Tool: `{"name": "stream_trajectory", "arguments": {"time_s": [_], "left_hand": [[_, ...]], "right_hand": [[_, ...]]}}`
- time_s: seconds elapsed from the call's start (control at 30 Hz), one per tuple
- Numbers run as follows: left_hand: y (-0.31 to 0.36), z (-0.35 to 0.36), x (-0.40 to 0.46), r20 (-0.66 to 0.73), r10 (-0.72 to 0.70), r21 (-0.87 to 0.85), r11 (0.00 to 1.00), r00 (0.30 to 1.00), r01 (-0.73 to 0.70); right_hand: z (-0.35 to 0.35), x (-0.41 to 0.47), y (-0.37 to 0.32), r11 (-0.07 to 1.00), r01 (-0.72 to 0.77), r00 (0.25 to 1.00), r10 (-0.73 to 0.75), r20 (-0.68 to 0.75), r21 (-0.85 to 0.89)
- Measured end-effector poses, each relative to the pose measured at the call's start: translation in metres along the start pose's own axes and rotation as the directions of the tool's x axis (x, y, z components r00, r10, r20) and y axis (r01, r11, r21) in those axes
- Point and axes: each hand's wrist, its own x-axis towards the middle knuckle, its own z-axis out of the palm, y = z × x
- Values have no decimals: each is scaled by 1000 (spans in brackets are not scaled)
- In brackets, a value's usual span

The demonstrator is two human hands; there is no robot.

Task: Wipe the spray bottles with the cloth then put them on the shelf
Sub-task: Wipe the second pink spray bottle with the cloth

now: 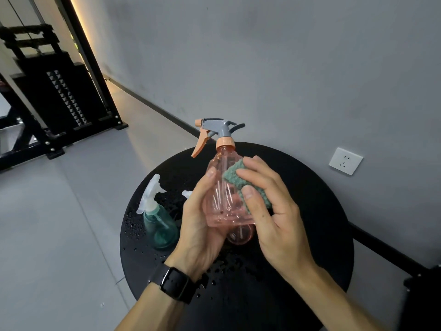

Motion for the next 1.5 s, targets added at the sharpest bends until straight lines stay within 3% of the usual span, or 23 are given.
{"name": "stream_trajectory", "arguments": {"time_s": [0.2, 0.4, 0.53, 0.67, 0.93, 1.3, 1.5], "left_hand": [[4, -4, 1, -16, 18, 22, 1000, 1000, -17], [2, 0, -1, 23, -19, 253, 967, 1000, 13], [3, 2, -3, 38, -127, 408, 907, 991, 100], [1, 1, -5, 68, -187, 473, 871, 980, 133], [-2, -5, -2, 1, -82, 352, 933, 997, 76], [7, -11, 6, -29, -34, 142, 989, 999, 38], [9, -9, 2, 26, -40, 182, 983, 999, 34]], "right_hand": [[7, -7, -1, 999, 44, 999, -44, -7, -12], [0, 1, -2, 999, 42, 996, -42, -77, -5], [-5, 4, -2, 1000, 15, 991, -14, -134, 7], [-12, 10, -3, 1000, -7, 990, 7, -138, -2], [-6, 9, 1, 996, -89, 995, 89, -48, 12], [4, -9, 7, 999, -37, 999, 38, -38, 28], [5, -11, 5, 1000, 19, 999, -20, -42, -15]]}}
